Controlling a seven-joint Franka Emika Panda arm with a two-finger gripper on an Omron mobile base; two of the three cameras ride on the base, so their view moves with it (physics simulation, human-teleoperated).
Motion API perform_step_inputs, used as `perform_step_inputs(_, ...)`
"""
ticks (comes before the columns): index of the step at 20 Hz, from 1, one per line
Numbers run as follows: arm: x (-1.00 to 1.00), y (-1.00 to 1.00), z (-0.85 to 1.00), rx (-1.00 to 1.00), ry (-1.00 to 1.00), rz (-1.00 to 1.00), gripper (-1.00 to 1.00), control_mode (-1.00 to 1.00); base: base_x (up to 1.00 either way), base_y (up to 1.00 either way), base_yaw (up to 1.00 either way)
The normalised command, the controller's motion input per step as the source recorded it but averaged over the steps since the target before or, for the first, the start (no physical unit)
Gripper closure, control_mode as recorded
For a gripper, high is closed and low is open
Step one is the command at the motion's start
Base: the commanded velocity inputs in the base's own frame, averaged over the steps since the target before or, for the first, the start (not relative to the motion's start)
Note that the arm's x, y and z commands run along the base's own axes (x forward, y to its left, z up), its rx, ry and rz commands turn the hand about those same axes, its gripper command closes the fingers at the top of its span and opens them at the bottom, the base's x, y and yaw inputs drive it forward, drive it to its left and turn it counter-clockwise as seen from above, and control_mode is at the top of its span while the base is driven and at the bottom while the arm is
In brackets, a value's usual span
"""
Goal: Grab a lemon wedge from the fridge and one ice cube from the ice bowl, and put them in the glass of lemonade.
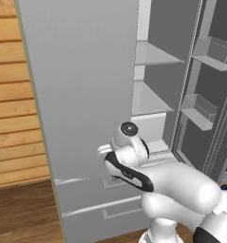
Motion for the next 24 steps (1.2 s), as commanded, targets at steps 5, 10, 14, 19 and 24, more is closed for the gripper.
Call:
perform_step_inputs(5,-0.94,0.39,0.59,0.0,0.04,0.11,1.0,-1.0,0.0,0.0,0.0)
perform_step_inputs(10,-0.72,0.08,0.51,-0.02,0.01,0.03,-1.0,-1.0,0.0,0.0,0.0)
perform_step_inputs(14,-1.0,-0.14,0.95,0.01,-0.06,0.06,-1.0,-1.0,0.0,0.0,0.0)
perform_step_inputs(19,-0.57,-0.32,1.0,0.01,-0.03,0.0,-1.0,-1.0,0.0,0.0,0.0)
perform_step_inputs(24,-0.13,-0.87,1.0,0.04,0.0,-0.04,-1.0,-1.0,0.0,0.0,0.0)
